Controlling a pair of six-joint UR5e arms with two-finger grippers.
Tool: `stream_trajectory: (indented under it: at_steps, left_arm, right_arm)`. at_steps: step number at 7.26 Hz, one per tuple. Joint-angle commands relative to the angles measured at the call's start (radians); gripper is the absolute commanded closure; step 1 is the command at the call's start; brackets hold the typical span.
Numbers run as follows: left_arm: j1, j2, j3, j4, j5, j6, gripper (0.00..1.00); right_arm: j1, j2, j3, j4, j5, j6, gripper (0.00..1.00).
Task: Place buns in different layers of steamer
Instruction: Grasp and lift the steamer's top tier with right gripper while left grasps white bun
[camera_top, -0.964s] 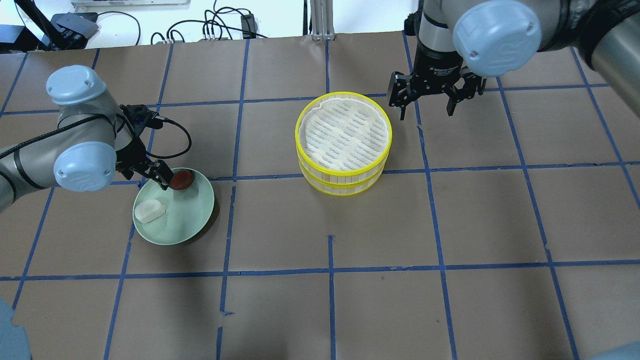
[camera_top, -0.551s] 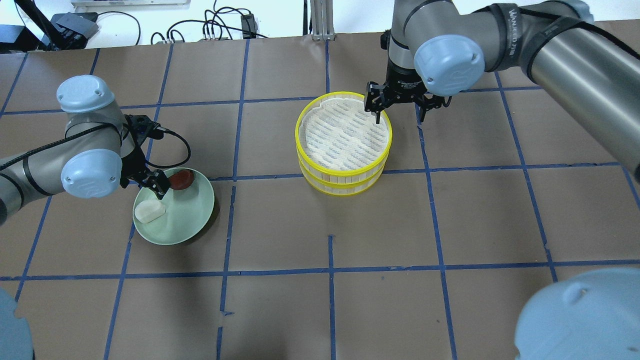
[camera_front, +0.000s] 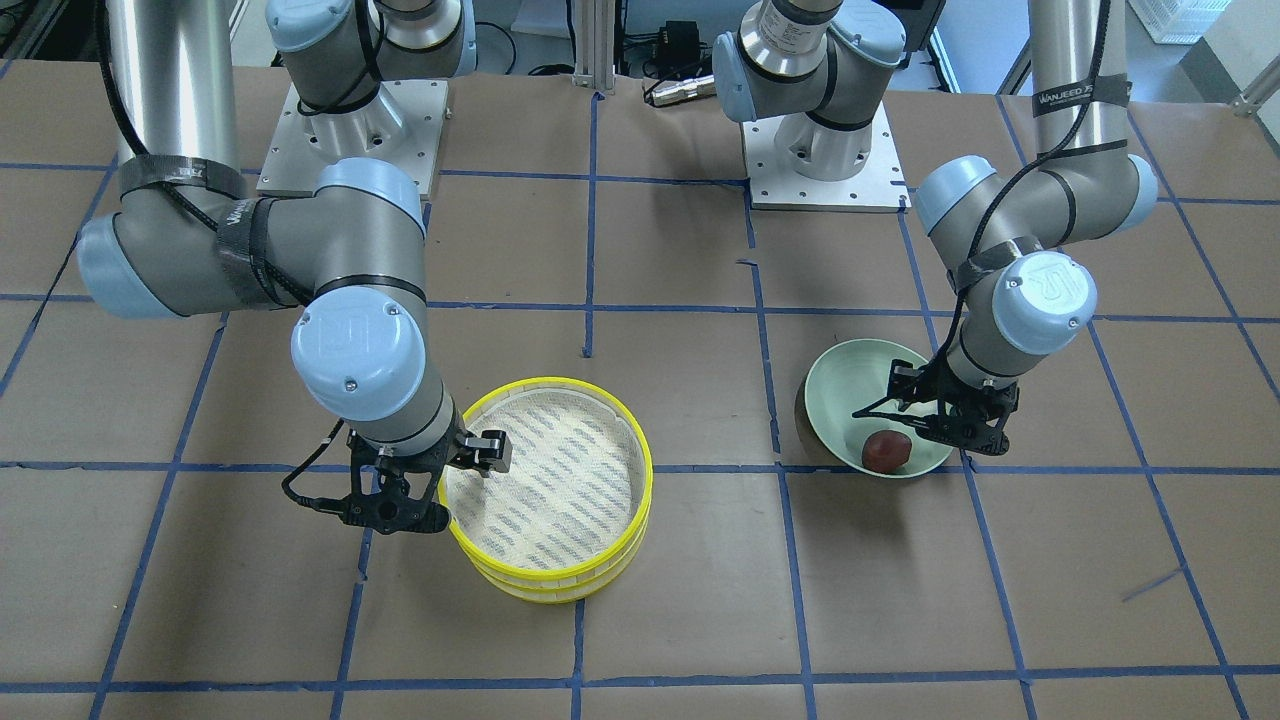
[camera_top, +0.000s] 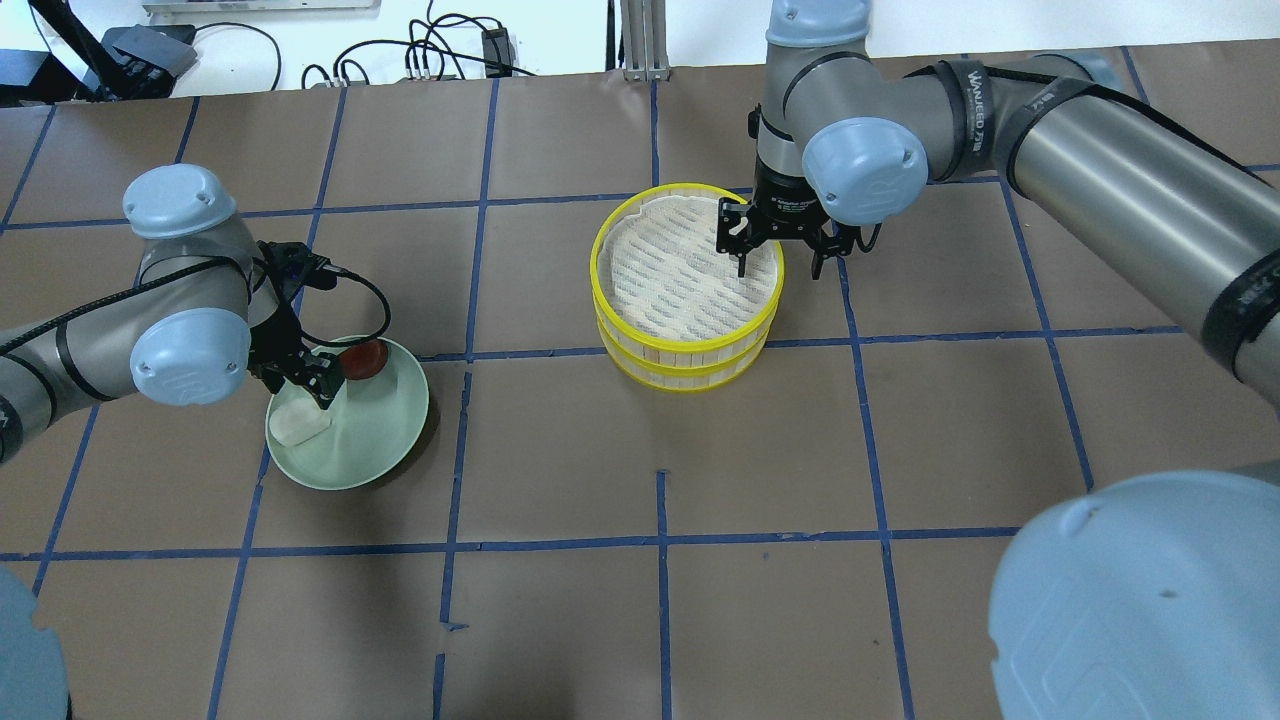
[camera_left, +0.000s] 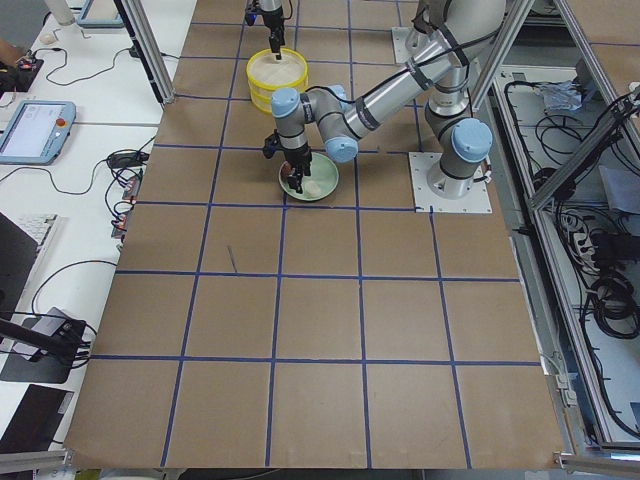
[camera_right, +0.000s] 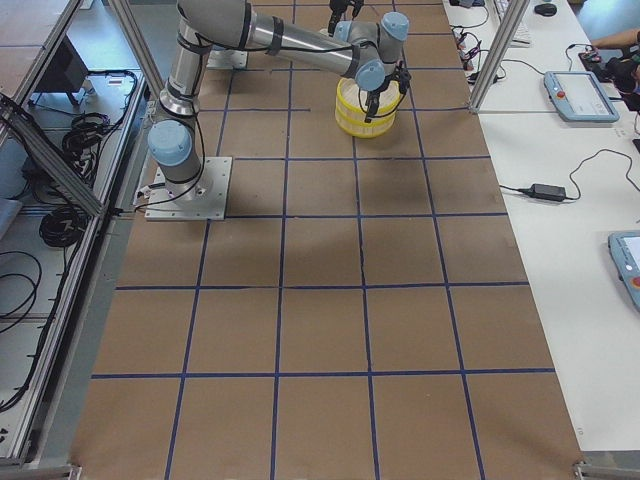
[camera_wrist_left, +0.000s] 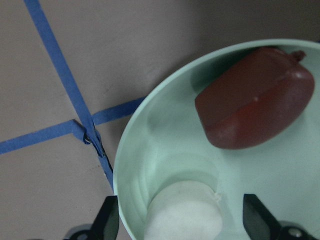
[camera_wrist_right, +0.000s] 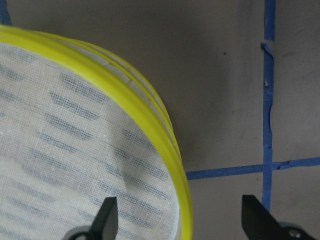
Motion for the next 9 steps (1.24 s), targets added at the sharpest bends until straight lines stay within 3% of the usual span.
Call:
stream_trajectory:
  at_steps: [1,4,5,6,9]
  left_arm:
    - [0.000,0.001,0.013,0.033,0.007,0.007,0.99]
    - [-0.011,0.033,0.109,-0.037,0.024,0.006,0.99]
    - [-0.011,0.037,0.093,-0.042,0.022,0.009,0.61]
    - [-0.011,0.034,0.071,-0.047,0.014,0.001,0.01]
    - [-0.003,0.011,0.007,-0.047,0.024,-0.008,0.00]
  right_arm:
    - [-0.001,0.001,0.006,0.005,0.003,-0.008,0.85]
    - [-0.001,-0.018,0.006,0.017,-0.006,-0.019,0.89]
    - [0.000,-0.039,0.008,0.001,0.003,-0.010,0.89]
    - [-0.001,-0.047,0.005,0.007,-0.008,-0.010,0.89]
    - [-0.113,-0.157,0.003,0.068,-0.023,-0.214,0.89]
